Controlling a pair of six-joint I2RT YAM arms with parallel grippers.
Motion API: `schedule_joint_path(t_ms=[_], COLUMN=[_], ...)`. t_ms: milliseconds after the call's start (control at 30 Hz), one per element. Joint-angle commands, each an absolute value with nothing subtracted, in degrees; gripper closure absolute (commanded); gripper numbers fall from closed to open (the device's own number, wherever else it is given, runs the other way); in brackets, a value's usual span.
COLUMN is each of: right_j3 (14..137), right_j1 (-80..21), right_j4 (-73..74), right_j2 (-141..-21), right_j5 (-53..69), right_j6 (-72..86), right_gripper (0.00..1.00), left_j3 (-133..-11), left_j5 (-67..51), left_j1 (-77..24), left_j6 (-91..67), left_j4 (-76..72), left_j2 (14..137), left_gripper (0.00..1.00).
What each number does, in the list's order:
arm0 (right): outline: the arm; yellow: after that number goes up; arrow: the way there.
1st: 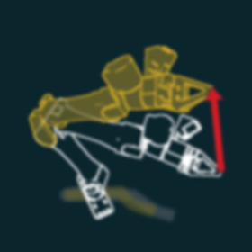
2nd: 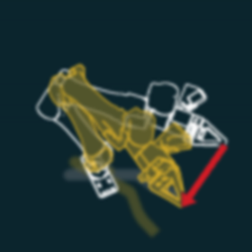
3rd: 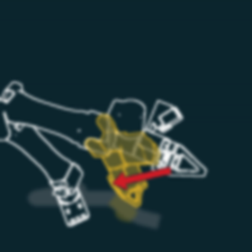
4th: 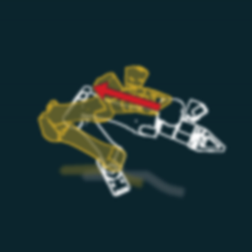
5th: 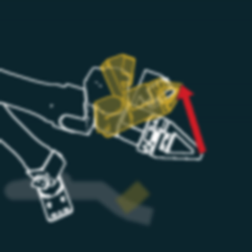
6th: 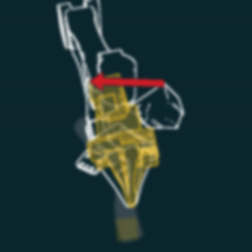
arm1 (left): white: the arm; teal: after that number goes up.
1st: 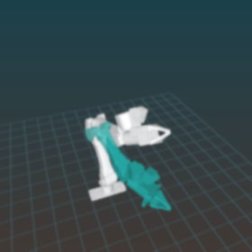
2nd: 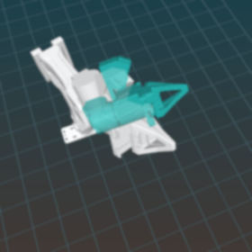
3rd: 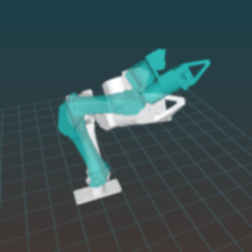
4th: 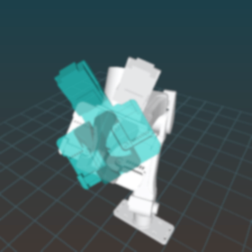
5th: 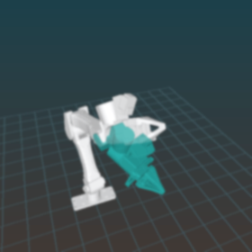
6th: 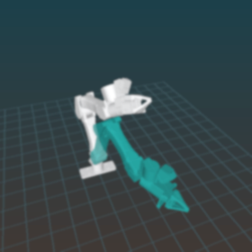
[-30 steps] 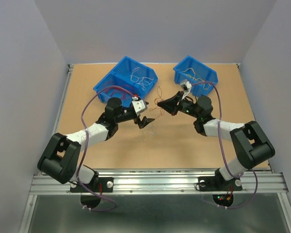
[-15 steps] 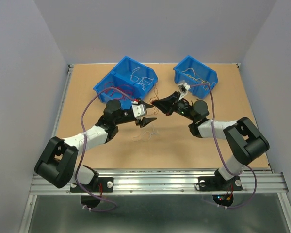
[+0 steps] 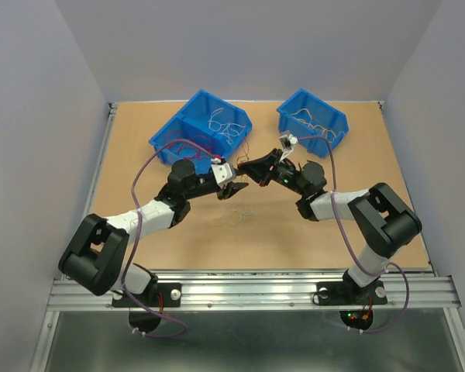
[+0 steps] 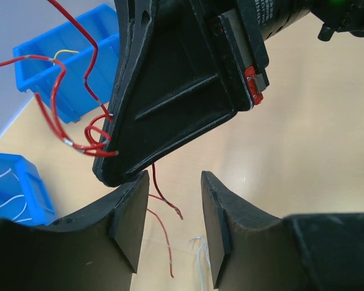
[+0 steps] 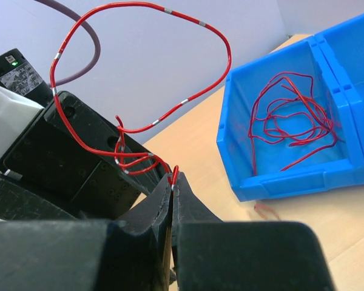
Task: Untangle the cables
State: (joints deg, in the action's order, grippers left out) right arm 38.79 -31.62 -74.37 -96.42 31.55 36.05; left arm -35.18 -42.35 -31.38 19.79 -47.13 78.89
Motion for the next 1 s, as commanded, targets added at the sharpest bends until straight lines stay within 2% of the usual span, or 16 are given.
schedule_joint_path(t_ms=[0, 167, 233, 267, 300, 333, 400, 567, 767, 967], right_j3=[41.75, 41.49, 41.40, 41.40, 41.40, 41.40, 41.48, 42.18, 48.24, 51.06], right_j1=[-33.40, -33.57, -33.57, -33.57, -33.57, -33.66, -33.57, -33.57, -33.49, -32.96], right_j4=[-88.68, -88.68, -88.59, -88.59, -88.59, -88.59, -88.33, -83.16, -64.10, -55.73], right_j2=[-97.12, -96.94, -96.86, -96.86, -96.86, -96.94, -97.12, -96.33, -95.89, -97.12], right_j5=[32.17, 31.29, 30.85, 30.76, 30.67, 30.41, 29.27, 23.48, 17.42, 17.40], right_j6=[36.56, 36.39, 36.30, 36.30, 36.39, 36.47, 37.00, 37.44, 34.81, 34.80], right_gripper=[0.99, 0.99, 0.99, 0.99, 0.99, 0.99, 1.00, 1.00, 0.99, 0.85], left_j3=[-36.39, -37.00, -37.18, -37.26, -37.27, -37.27, -36.92, -34.63, -31.73, -29.18], left_j5=[-42.01, -40.96, -40.78, -40.78, -40.87, -40.96, -41.40, -43.32, -46.93, -46.41], left_j1=[-31.20, -31.20, -31.20, -31.11, -31.11, -31.20, -31.20, -31.20, -31.81, -31.99], left_j6=[19.16, 19.42, 19.42, 19.34, 19.42, 19.34, 19.42, 20.13, 21.53, 21.80], left_j4=[-51.86, -51.24, -51.15, -51.15, -51.15, -51.15, -51.24, -53.08, -55.28, -58.18], left_j2=[79.27, 80.51, 80.86, 80.86, 80.86, 80.86, 80.07, 77.35, 74.45, 71.99], left_gripper=[0.52, 0.55, 0.70, 0.71, 0.75, 0.87, 1.00, 1.00, 1.00, 1.00])
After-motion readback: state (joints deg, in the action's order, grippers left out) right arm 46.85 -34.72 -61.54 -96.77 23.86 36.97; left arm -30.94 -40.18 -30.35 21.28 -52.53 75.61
